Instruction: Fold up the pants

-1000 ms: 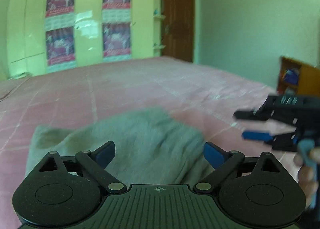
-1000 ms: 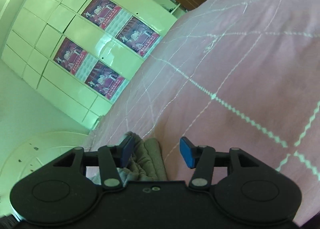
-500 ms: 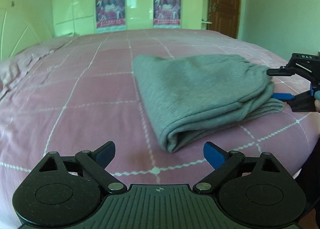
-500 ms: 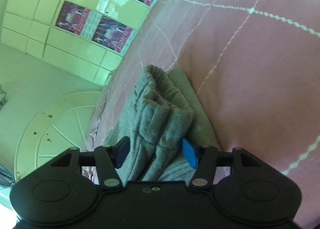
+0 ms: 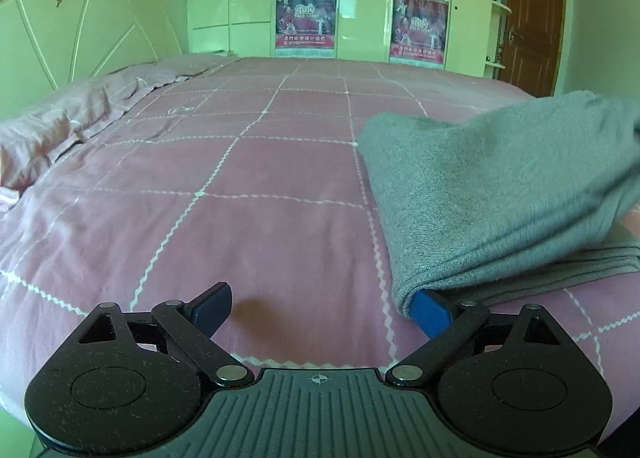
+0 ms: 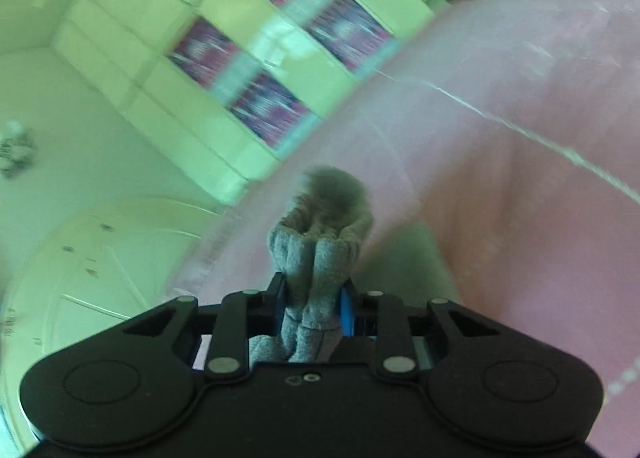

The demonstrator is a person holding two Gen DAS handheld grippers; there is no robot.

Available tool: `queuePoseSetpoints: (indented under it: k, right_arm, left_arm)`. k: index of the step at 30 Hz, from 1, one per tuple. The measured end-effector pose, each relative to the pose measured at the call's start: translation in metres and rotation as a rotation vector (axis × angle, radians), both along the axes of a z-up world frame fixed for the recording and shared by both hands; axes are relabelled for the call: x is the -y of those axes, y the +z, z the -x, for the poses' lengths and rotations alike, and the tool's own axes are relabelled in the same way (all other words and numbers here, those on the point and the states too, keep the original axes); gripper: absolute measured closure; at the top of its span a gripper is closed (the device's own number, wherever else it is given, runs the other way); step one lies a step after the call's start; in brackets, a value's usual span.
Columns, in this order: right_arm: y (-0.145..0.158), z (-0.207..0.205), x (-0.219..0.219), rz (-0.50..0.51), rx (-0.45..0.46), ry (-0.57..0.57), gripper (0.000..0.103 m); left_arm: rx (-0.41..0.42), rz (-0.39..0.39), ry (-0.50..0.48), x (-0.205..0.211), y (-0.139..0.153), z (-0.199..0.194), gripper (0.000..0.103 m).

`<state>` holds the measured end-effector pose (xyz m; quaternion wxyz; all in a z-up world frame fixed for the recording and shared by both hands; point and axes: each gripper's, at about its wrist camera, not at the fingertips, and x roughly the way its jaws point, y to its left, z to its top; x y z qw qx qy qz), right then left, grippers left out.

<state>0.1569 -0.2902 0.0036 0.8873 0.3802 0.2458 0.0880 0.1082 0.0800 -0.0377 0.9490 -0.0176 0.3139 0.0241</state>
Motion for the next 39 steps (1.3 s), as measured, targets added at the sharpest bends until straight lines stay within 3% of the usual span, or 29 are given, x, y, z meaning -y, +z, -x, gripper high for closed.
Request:
queuePoseSetpoints:
  k: [1,3,6,11,14,18,19,21,27,28,30,32,33,34,36,39]
  right_arm:
    - [-0.031,-0.007,0.011,-0.053,-0.145,-0.027,0.085]
    - [-0.053,0.001,0.027,-0.200,-0.121,-0.035,0.084]
    - [-0.041,-0.002,0.019,-0.116,-0.109,-0.014,0.083]
    - [-0.053,0.001,0.028,-0.175,-0.102,-0.014,0.082]
    - [-0.045,0.002,0.028,-0.157,-0.108,0.004,0.076]
    - [-0.012,0.013,0.026,-0.011,-0.031,-0.039,0.055]
    - [-0.002,0.018,0.024,0.047,0.004,-0.057,0.055]
    - [0.014,0.024,0.018,0.132,0.085,-0.072,0.059]
    - [0.043,0.000,-0.039,0.375,0.168,0.126,0.079]
    - [0.045,-0.003,-0.052,0.442,0.165,0.155,0.086]
    - [0.040,-0.012,-0.072,0.579,0.129,0.196,0.090]
    - [0.021,-0.022,-0.085,0.746,0.001,0.234,0.097]
    - [0.010,-0.024,-0.085,0.771,-0.052,0.254,0.103]
    - [0.000,-0.022,-0.078,0.737,-0.077,0.271,0.103]
    - [0.001,-0.015,-0.068,0.667,-0.061,0.262,0.103]
    - [0.004,-0.007,-0.075,0.692,-0.054,0.278,0.103]
  left_arm:
    - [-0.009,0.018,0.001,-0.002,-0.001,-0.002,0.008]
    - [-0.017,0.033,-0.006,-0.002,0.000,-0.004,0.008]
    - [-0.022,0.029,-0.005,-0.001,0.001,-0.006,0.008]
    - [-0.031,0.024,-0.002,0.000,0.001,-0.009,0.004]
    - [-0.037,0.032,0.001,-0.001,0.002,-0.010,0.004]
    - [-0.012,0.053,0.007,-0.007,0.009,0.000,0.004]
    - [0.004,0.050,0.024,-0.011,0.012,0.003,0.004]
    - [0.036,0.066,0.052,-0.018,0.017,0.010,0.004]
    - [0.063,0.055,0.087,-0.020,0.016,-0.006,0.004]
    - [0.059,0.053,0.089,-0.019,0.014,-0.009,0.004]
    - [0.043,0.051,0.087,-0.017,0.009,-0.014,0.004]
    - [0.025,0.049,0.088,-0.016,0.004,-0.015,0.004]
    - [0.023,0.052,0.091,-0.017,0.003,-0.014,0.004]
    - [0.024,0.059,0.094,-0.018,0.002,-0.014,0.004]
    - [0.017,0.072,0.103,-0.022,0.002,-0.016,0.004]
    - [0.008,0.078,0.105,-0.023,-0.002,-0.018,0.004]
